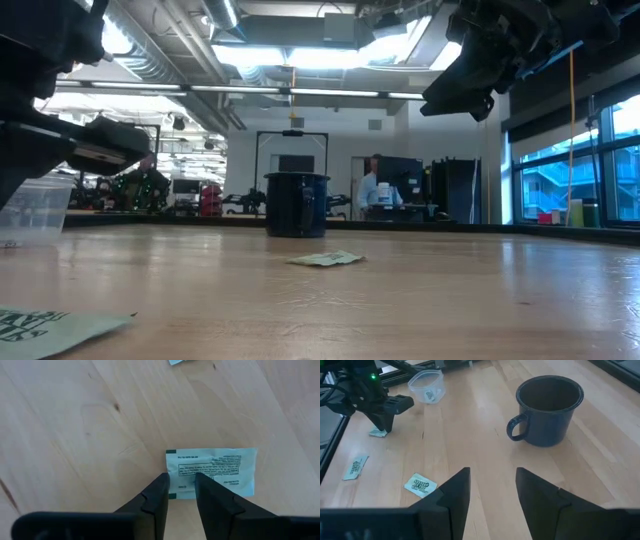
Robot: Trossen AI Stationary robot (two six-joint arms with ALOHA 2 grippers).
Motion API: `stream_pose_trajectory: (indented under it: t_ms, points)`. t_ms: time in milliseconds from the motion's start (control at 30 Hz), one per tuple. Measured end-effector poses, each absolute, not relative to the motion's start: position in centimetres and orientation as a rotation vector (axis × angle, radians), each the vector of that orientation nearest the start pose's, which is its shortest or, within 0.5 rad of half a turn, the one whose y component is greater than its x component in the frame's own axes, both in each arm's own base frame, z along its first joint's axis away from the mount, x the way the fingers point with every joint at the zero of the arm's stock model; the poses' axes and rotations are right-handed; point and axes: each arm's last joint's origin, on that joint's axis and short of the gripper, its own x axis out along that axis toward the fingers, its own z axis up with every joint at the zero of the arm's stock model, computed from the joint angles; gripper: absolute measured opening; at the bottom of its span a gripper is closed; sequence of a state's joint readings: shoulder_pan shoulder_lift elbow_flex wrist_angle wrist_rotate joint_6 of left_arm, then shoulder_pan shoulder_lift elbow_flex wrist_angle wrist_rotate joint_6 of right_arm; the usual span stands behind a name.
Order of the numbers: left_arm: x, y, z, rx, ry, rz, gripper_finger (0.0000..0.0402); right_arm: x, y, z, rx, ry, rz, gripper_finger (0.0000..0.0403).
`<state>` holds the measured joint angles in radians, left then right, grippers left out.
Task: Pick and place Stevia / Truvia into bins
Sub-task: Put the stevia packet into the left transparent container
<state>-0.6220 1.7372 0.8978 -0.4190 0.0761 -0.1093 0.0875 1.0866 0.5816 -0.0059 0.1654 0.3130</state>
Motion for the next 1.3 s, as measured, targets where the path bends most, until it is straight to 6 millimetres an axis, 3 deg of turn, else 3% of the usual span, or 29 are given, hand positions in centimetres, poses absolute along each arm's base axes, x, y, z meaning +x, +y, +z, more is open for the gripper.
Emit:
stream_pose_trajectory:
  t_ms: [800, 1300]
  points:
    - [24.3, -17.7, 12.8, 0.252, 1.275, -0.533, 0.0049, 22.4, 1.5, 22.4, 0.239, 0.491, -0.154, 0.0162]
    - [23.0, -16.6, 15.2, 0.26, 1.292, -0.479, 0.0019, 22.4, 1.5, 22.4, 0.24, 0.491, -0.153, 0.0162]
